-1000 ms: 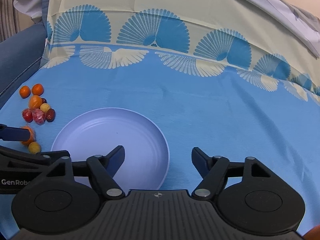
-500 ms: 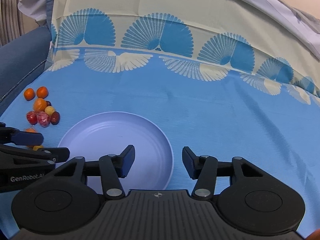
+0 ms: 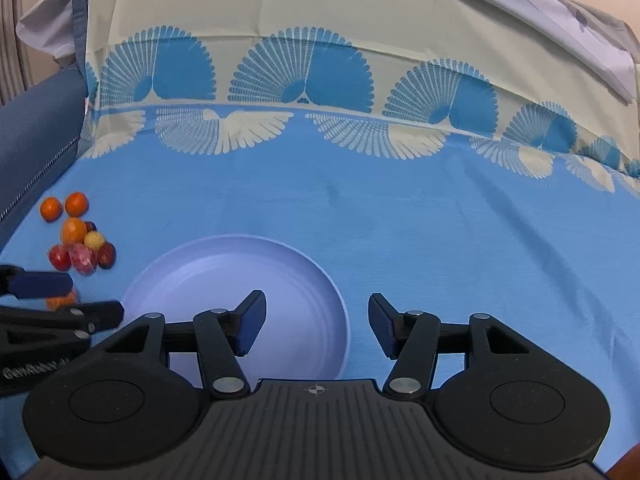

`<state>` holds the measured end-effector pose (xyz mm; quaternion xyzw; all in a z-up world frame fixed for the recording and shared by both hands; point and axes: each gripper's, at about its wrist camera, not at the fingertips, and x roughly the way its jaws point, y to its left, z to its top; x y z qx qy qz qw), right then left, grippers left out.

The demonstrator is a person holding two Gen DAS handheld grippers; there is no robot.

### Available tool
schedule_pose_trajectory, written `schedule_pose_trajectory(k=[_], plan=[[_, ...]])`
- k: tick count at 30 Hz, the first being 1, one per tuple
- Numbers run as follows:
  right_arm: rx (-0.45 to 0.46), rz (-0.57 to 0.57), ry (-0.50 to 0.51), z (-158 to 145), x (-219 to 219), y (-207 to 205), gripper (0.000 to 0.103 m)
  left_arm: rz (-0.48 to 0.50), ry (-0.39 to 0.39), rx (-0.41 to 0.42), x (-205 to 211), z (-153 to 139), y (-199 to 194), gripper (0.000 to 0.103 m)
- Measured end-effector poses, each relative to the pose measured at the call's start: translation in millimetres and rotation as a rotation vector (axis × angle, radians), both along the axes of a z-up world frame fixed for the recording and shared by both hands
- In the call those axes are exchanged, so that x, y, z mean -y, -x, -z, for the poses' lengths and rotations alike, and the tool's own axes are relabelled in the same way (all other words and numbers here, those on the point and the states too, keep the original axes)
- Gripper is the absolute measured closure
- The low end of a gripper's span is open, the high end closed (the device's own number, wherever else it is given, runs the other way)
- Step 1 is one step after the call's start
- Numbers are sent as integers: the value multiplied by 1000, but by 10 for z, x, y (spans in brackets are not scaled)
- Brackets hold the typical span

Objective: Organize fruits

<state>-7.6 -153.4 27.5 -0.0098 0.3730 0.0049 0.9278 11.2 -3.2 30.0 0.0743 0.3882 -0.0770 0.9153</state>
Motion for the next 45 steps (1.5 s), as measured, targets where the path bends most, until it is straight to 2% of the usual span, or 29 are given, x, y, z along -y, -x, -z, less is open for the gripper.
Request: schedule_pose_trajectory(k=[3, 4, 5, 7, 10, 12, 13, 14, 16, 18, 20, 22, 24, 26, 28, 31, 33, 36, 38, 42, 45], plan=[[20, -9, -20, -46, -71, 0, 43, 19, -26, 71, -224, -286, -140, 49], [24, -12, -33, -74, -93, -1, 42, 10, -51, 105, -346, -386, -205, 63], [29, -14, -37, -87, -116, 5, 39, -2, -65, 122, -460, -457, -270, 82], [35, -18, -41, -102, -165, 23, 37, -49, -44, 107, -763, -539, -428, 89], [39, -45, -67, -129, -241, 31, 37, -119, 21, 68, -1124, -474, -586, 89], [49, -75, -79, -140, -308, 36, 38, -178, 59, 42, -1277, -289, -607, 89], [50, -87, -89, -146, -342, 34, 40, -215, 86, -9, -1326, -182, -645, 89], [51, -105, -107, -151, -382, 31, 48, -212, 103, -63, -1338, -136, -708, 89], [47, -141, -140, -151, -461, 26, 56, -202, 112, -55, -1325, -131, -723, 89], [47, -182, -169, -143, -564, 22, 63, -183, 97, -94, -1297, -62, -766, 88], [40, -234, -182, -118, -696, 15, 65, -173, 75, -129, -1285, 5, -801, 88], [35, -282, -177, -99, -833, 13, 65, -176, 103, -173, -1334, 76, -814, 88], [29, -315, -161, -58, -964, 6, 65, -163, 182, -245, -1385, 177, -854, 79], [12, -346, -156, -5, -1077, -26, 65, -126, 250, -324, -1406, 271, -859, 53], [-18, -384, -146, 82, -1180, -74, 65, -76, 282, -398, -1351, 357, -880, 42], [-53, -424, -117, 194, -1352, -105, 65, -49, 211, -431, -1241, 424, -864, 42], [-70, -446, -94, 249, -1453, -109, 65, -45, 210, -465, -1233, 474, -863, 43], [-96, -469, -69, 353, -1585, -145, 64, -76, 181, -515, -1261, 561, -886, 51], [-108, -479, -66, 400, -1641, -145, 64, -71, 190, -534, -1253, 587, -891, 57], [-131, -496, -42, 502, -1771, -197, 62, -35, 163, -541, -1183, 586, -870, 61], [-149, -500, -6, 582, -1847, -221, 62, -48, 164, -511, -1224, 543, -889, 62]])
